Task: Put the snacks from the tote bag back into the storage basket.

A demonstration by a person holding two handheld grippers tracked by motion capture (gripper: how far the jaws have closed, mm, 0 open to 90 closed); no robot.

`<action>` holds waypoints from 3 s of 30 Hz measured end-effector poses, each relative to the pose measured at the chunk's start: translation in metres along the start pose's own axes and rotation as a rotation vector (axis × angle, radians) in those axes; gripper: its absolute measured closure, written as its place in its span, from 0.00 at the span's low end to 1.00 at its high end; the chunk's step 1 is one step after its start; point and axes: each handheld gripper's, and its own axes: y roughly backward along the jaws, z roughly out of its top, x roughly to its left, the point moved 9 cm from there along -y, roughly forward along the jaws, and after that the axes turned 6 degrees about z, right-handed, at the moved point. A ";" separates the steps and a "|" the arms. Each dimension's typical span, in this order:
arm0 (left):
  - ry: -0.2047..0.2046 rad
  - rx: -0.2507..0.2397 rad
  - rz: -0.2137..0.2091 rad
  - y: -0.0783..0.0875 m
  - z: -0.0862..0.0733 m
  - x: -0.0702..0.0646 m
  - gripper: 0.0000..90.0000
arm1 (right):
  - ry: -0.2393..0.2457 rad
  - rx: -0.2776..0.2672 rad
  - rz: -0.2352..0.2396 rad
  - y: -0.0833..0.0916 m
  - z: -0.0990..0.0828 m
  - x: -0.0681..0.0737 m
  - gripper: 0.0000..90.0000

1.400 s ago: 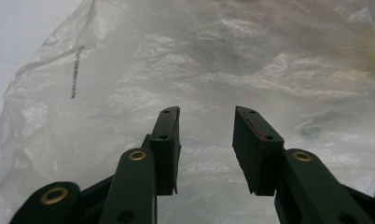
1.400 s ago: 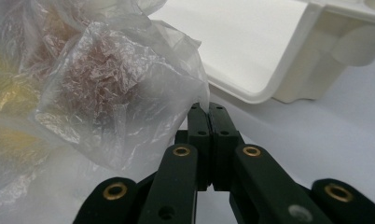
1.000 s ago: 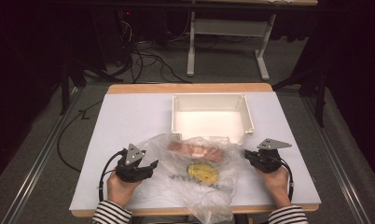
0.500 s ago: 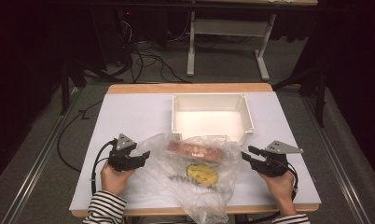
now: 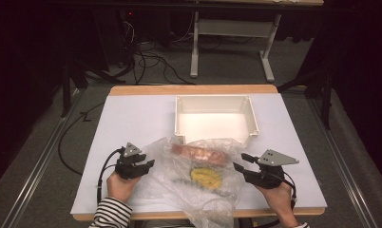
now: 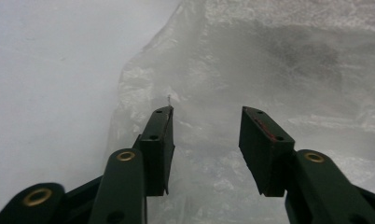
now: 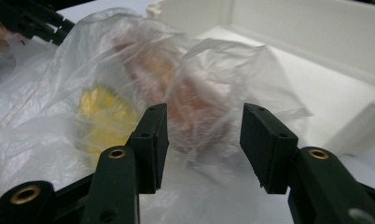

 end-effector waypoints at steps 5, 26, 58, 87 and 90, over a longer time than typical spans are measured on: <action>-0.017 0.011 -0.021 -0.002 -0.004 -0.007 0.66 | -0.012 0.055 0.029 -0.018 -0.013 0.005 0.50; -0.102 -0.002 -0.068 0.009 -0.022 -0.037 0.86 | -0.020 0.231 0.078 -0.056 -0.055 0.007 0.86; -0.199 -0.176 -0.185 0.063 0.027 -0.070 1.00 | -0.025 0.066 0.028 -0.025 -0.012 -0.011 0.99; -0.022 -0.091 -0.104 -0.023 0.056 -0.034 1.00 | -0.137 0.163 -0.042 -0.064 -0.028 -0.038 0.99; -0.032 -0.062 -0.127 -0.027 0.052 -0.037 1.00 | -0.136 0.167 -0.027 -0.067 -0.028 -0.035 0.99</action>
